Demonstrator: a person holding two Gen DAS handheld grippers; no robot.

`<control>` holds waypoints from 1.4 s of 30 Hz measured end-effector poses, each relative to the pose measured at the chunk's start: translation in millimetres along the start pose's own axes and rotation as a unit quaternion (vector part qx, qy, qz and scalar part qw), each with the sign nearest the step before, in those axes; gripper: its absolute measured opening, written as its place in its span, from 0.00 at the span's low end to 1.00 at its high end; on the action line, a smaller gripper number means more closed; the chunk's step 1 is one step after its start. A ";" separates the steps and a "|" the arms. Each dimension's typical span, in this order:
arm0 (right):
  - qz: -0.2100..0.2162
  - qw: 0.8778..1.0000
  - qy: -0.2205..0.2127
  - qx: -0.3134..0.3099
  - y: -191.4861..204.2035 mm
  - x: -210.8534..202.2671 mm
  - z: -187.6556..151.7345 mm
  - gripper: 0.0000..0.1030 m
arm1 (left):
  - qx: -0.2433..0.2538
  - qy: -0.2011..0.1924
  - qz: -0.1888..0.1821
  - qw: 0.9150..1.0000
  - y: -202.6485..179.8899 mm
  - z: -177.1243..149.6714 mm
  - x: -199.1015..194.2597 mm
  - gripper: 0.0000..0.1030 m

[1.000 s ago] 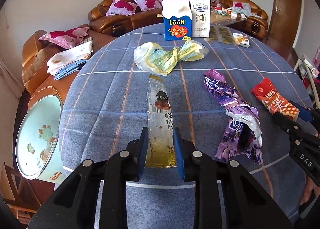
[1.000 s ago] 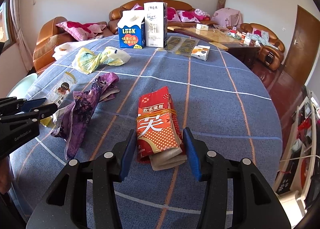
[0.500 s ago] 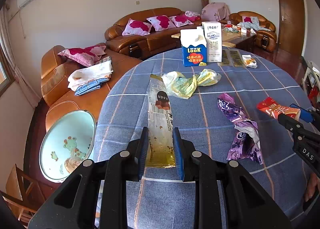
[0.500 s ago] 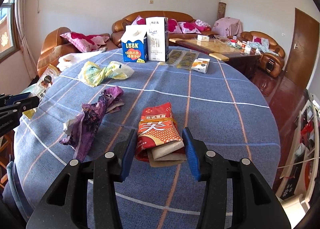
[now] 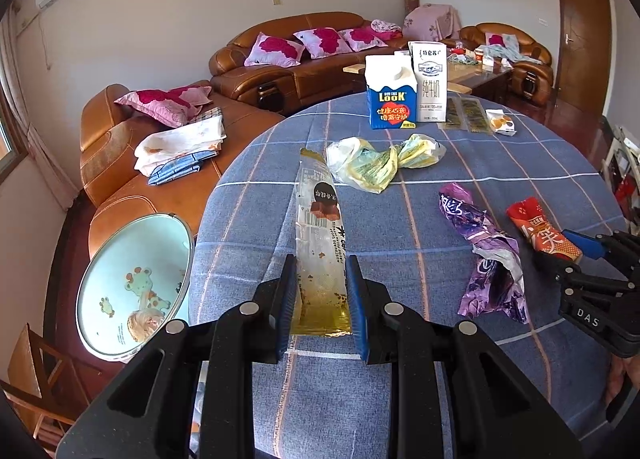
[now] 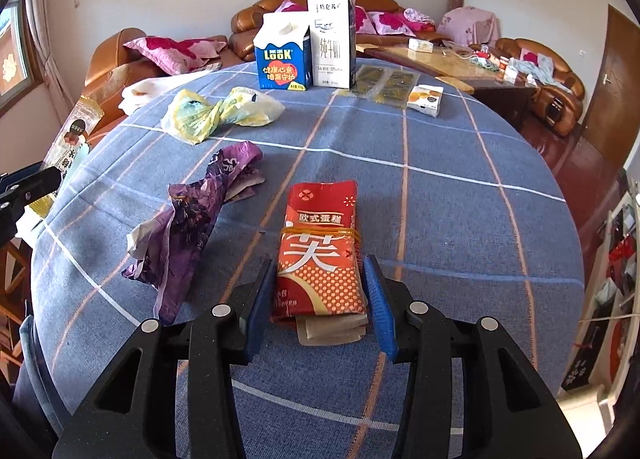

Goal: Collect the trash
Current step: 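Carry the clear packet and red-and-white packet over the light-blue bin with both tools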

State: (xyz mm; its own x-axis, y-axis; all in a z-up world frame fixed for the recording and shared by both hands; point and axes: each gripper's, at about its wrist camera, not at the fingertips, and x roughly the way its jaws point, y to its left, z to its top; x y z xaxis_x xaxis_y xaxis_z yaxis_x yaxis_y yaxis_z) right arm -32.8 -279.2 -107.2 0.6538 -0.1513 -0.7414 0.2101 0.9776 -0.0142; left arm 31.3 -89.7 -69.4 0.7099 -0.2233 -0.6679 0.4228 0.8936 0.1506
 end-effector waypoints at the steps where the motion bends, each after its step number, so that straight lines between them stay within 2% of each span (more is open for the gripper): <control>1: -0.002 1.000 0.000 -0.003 1.3 0.0 0.6 0.43 | -0.001 0.000 -0.001 1.000 0.8 0.2 -0.5 0.24; 5: 0.009 1.000 -0.017 0.008 -3.0 -5.3 -1.1 0.41 | -0.009 -0.007 0.000 1.000 5.8 1.6 -5.5 0.24; 13: 0.018 0.994 -0.102 0.023 0.5 -39.9 17.7 0.41 | -0.034 -0.021 0.016 0.999 24.9 10.1 -19.1 0.24; 21: 0.060 0.986 -0.153 -0.018 39.0 -50.9 52.8 0.41 | -0.058 -0.029 0.047 0.997 51.2 13.8 -25.9 0.24; 30: 0.108 0.980 -0.161 -0.048 90.5 -28.3 81.9 0.41 | -0.086 -0.026 0.078 0.993 84.2 14.9 -24.0 0.24; 42: 0.138 0.974 -0.154 -0.094 153.7 3.9 106.6 0.41 | -0.121 -0.016 0.114 0.986 130.8 8.4 -20.1 0.24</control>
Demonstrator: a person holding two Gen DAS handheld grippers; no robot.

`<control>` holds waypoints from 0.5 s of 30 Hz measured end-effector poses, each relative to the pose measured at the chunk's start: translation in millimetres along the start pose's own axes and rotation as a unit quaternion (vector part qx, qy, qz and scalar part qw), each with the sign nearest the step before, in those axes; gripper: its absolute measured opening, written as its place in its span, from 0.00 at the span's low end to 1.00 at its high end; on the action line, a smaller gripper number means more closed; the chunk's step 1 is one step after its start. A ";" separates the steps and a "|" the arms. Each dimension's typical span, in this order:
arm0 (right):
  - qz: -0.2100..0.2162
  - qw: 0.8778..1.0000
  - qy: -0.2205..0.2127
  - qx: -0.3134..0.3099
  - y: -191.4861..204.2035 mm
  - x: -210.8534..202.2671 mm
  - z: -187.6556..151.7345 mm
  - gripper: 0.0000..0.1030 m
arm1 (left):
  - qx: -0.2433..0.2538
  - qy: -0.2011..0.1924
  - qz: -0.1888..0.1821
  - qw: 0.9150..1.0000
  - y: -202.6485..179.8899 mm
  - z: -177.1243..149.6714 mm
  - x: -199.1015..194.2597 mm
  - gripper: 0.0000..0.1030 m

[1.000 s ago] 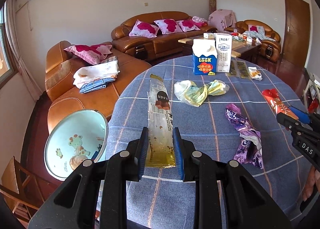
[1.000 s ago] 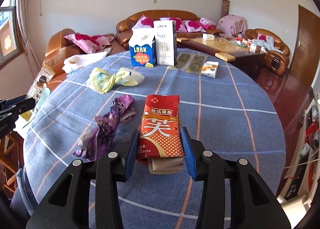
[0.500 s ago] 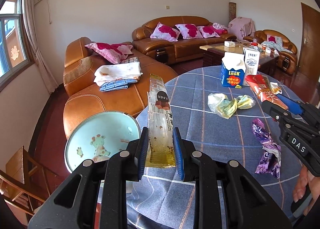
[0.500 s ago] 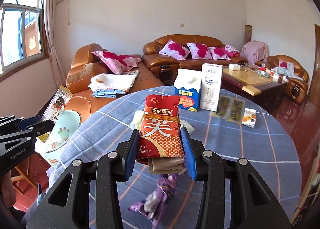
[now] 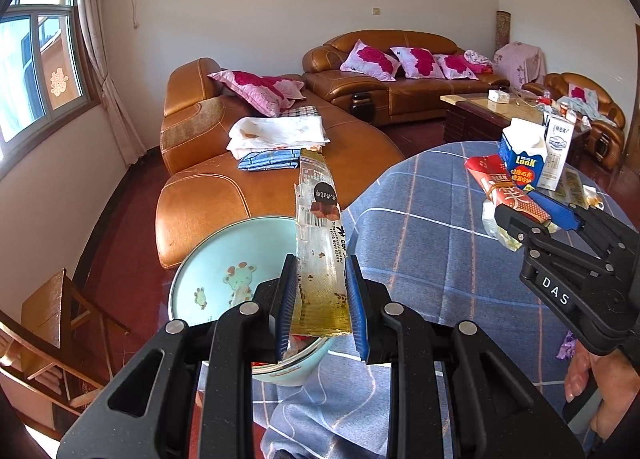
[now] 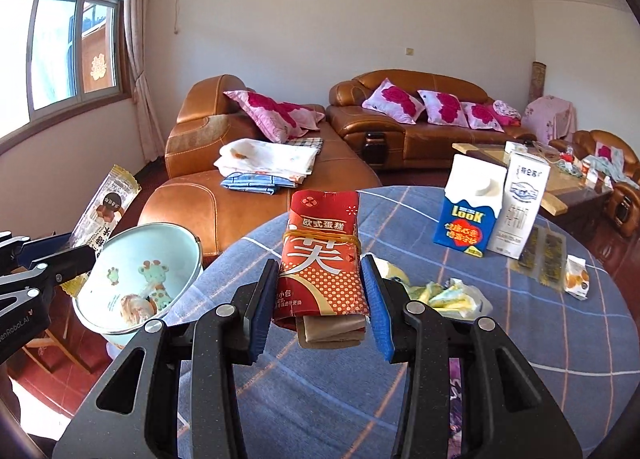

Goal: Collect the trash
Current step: 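Carry the clear packet and red-and-white packet over the light-blue bin with both tools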

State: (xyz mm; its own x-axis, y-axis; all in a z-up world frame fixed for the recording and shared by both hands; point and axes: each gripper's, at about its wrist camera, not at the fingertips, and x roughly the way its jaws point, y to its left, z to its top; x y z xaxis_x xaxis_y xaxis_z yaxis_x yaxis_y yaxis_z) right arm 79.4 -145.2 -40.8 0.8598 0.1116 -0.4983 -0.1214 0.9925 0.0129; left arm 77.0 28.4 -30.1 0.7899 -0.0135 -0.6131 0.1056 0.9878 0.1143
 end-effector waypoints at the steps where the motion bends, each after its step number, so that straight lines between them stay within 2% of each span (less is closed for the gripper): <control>1: 0.003 1.000 0.001 -0.002 3.8 3.7 0.9 0.41 | -0.002 -0.001 0.005 1.000 3.6 0.8 0.7 0.24; 15: 0.047 0.998 0.008 -0.050 47.7 49.4 14.3 0.41 | -0.029 0.008 0.055 0.998 42.1 3.6 13.5 0.24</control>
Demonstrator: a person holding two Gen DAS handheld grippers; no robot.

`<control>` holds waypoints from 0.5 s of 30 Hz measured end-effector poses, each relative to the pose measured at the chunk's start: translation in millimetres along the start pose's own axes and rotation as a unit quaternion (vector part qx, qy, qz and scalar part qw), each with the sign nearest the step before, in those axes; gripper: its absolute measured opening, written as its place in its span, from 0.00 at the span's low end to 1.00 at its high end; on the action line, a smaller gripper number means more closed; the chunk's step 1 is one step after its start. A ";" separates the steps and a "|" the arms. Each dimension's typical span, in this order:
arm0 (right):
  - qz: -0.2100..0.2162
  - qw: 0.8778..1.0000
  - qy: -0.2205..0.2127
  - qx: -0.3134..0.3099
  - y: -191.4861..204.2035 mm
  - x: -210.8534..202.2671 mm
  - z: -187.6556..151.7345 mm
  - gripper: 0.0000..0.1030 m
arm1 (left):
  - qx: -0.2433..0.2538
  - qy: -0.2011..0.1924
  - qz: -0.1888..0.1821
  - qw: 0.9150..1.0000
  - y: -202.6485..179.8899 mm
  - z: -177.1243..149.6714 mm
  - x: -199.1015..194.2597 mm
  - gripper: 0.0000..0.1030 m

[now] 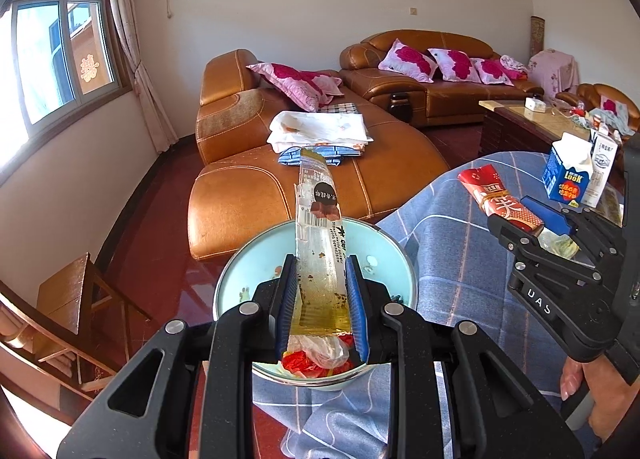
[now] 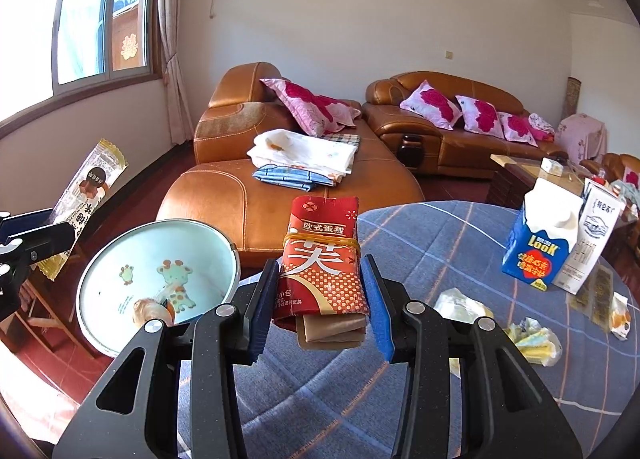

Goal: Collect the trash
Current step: 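Carry the clear packet and red-and-white packet over the light-blue bin with both tools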

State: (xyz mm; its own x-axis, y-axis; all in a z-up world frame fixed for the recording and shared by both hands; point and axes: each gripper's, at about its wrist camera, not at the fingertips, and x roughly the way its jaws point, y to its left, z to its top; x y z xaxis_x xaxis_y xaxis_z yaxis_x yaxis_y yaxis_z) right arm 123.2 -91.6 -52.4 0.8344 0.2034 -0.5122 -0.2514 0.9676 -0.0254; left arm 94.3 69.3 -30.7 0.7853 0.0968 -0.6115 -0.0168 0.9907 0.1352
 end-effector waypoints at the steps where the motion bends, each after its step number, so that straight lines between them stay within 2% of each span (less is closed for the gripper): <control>1: 0.002 1.000 0.000 -0.006 3.4 2.5 0.7 0.41 | -0.001 0.001 0.003 1.000 1.4 -0.1 0.6 0.24; 15: 0.036 0.999 -0.002 -0.038 31.7 24.4 9.8 0.41 | -0.011 0.014 0.045 0.999 23.8 1.4 12.6 0.24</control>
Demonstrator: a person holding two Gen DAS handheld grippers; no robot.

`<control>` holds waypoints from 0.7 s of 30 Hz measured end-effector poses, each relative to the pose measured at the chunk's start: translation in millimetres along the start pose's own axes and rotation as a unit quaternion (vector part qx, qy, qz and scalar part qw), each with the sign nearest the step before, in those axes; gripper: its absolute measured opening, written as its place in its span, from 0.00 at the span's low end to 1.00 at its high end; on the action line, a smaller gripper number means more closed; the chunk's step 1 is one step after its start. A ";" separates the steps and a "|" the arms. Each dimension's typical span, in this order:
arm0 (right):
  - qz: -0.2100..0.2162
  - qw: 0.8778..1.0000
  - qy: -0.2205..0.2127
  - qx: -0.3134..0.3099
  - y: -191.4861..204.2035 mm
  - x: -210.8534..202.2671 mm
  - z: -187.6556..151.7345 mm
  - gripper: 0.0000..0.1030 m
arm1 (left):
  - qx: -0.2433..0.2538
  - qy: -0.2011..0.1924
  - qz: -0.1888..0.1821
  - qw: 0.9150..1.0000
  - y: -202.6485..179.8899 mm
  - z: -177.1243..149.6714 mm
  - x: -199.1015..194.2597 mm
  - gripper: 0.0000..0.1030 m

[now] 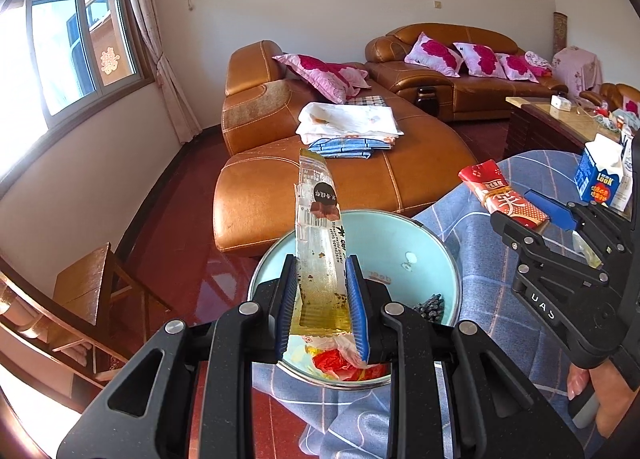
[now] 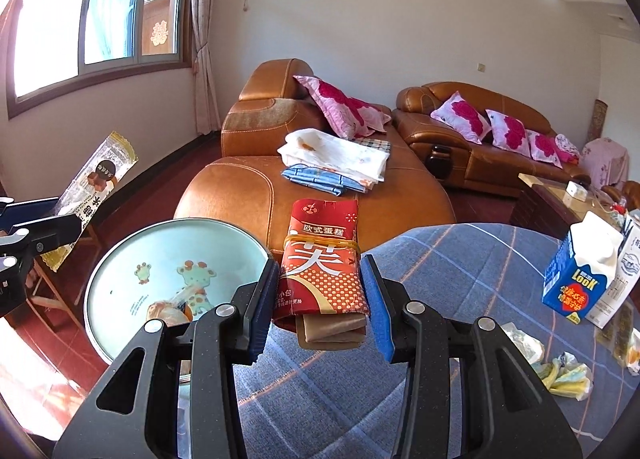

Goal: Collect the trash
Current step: 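Carry the clear packet and red-and-white packet over the light-blue bin with both tools, then open both tools above the bin to drop both packets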

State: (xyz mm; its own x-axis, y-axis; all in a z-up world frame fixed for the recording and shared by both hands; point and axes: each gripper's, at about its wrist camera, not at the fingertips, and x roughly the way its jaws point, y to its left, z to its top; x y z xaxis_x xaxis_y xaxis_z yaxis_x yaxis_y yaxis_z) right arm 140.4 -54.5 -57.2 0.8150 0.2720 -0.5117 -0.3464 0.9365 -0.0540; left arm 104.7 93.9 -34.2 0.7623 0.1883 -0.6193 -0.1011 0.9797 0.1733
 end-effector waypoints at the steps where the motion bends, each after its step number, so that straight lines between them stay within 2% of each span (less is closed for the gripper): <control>1: 0.001 1.000 0.000 -0.003 2.1 0.6 0.9 0.41 | -0.001 0.000 0.002 1.000 1.2 -0.3 -0.1 0.24; 13: 0.017 0.999 -0.011 -0.047 28.0 3.5 4.1 0.41 | -0.006 0.002 0.038 0.999 16.7 0.9 6.6 0.24; 21: 0.024 0.996 -0.017 -0.079 41.0 4.1 1.9 0.41 | -0.002 0.012 0.039 0.999 15.3 -2.7 10.8 0.25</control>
State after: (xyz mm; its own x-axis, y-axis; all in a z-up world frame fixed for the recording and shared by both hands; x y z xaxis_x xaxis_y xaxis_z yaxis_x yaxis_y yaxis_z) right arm 130.4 -14.5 -59.9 0.8100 0.3265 -0.4872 -0.4525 0.8764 -0.1651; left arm 109.6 111.2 -40.3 0.7367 0.2661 -0.6217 -0.1623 0.9620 0.2195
